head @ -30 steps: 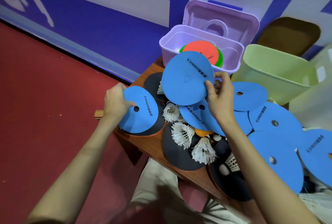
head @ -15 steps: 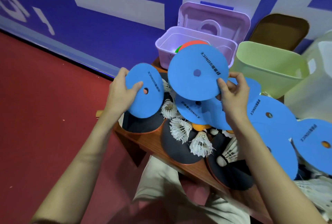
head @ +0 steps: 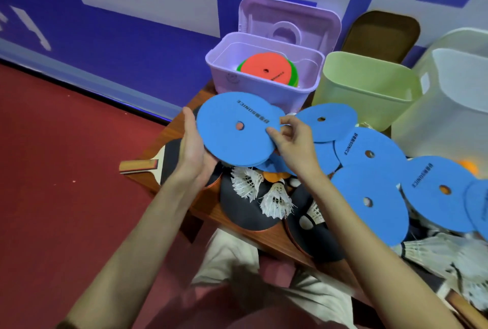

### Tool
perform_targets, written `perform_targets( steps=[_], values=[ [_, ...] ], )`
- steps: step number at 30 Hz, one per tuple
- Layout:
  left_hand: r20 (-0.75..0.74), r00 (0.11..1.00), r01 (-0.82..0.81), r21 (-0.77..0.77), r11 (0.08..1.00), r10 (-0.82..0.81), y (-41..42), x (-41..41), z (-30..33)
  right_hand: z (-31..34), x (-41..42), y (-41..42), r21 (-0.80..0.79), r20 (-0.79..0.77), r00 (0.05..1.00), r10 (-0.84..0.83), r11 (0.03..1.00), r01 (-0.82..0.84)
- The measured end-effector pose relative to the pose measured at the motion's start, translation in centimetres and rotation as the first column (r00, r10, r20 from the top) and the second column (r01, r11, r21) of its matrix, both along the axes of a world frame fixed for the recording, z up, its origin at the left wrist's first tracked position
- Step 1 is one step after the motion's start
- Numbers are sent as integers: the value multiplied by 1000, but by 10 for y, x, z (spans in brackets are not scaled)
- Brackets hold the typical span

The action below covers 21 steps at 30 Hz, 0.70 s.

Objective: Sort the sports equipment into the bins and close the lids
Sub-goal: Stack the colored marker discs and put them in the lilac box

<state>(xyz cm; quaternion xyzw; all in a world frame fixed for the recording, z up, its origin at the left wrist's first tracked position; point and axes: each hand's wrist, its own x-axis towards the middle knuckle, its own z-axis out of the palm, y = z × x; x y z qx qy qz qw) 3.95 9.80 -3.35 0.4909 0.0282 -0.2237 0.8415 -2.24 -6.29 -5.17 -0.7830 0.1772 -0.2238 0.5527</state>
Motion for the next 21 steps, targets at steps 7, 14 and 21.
perform_targets(
  steps=[7, 14, 21],
  values=[
    [-66, 995, -76, 66, 995, 80, -4, -12, -9, -12, -13, -18, -265, -96, 982, -160, 956, 130],
    [-18, 1000, 5, 65, 998, -4, -11, -17, -3, -9, -25, -85, -675, -305, 615, -728, 620, 399],
    [-1, 999, 45, 108, 993, -45, -16, -17, -1, -12, -20, -91, -509, -196, 754, -627, 722, 469]
  ],
)
